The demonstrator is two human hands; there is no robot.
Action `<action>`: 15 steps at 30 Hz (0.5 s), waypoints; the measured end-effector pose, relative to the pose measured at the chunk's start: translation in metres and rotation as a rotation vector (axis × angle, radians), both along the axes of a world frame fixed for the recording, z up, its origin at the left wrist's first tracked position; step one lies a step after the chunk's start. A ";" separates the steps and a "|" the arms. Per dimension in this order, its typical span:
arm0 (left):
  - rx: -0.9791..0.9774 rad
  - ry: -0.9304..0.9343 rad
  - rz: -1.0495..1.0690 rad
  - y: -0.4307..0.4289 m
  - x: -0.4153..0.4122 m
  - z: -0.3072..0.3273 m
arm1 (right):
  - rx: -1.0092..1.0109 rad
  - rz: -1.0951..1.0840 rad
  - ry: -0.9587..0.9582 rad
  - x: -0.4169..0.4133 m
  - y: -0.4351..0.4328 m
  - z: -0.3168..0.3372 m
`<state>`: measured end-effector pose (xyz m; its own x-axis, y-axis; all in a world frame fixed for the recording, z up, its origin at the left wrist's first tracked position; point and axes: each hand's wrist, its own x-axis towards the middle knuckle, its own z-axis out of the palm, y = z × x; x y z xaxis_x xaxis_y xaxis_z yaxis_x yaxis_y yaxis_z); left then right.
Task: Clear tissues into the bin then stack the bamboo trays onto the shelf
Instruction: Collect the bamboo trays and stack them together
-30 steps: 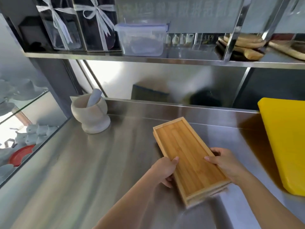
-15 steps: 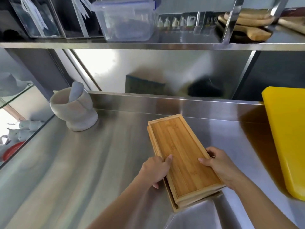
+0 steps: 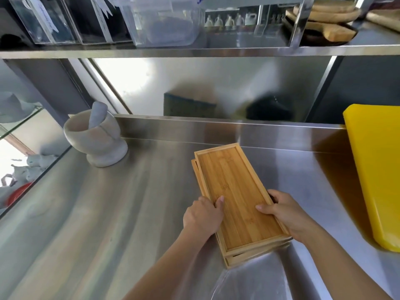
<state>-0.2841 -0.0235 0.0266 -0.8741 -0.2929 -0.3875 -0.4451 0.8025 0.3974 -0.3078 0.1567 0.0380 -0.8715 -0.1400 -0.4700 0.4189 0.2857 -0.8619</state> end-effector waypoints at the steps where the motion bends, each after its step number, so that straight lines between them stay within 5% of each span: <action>1: 0.031 0.036 0.046 0.002 0.000 -0.001 | -0.006 0.015 -0.011 0.000 -0.001 0.000; 7: 0.878 0.136 0.575 0.016 0.006 -0.011 | -0.080 0.018 -0.056 0.004 0.001 -0.002; 15: 1.117 0.223 0.627 -0.001 0.002 0.010 | -0.264 -0.069 -0.119 0.012 0.005 -0.005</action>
<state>-0.2818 -0.0247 0.0370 -0.7835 -0.2877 -0.5507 -0.4599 -0.3274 0.8254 -0.2960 0.1613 0.0327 -0.8239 -0.2136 -0.5249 0.5325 0.0253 -0.8461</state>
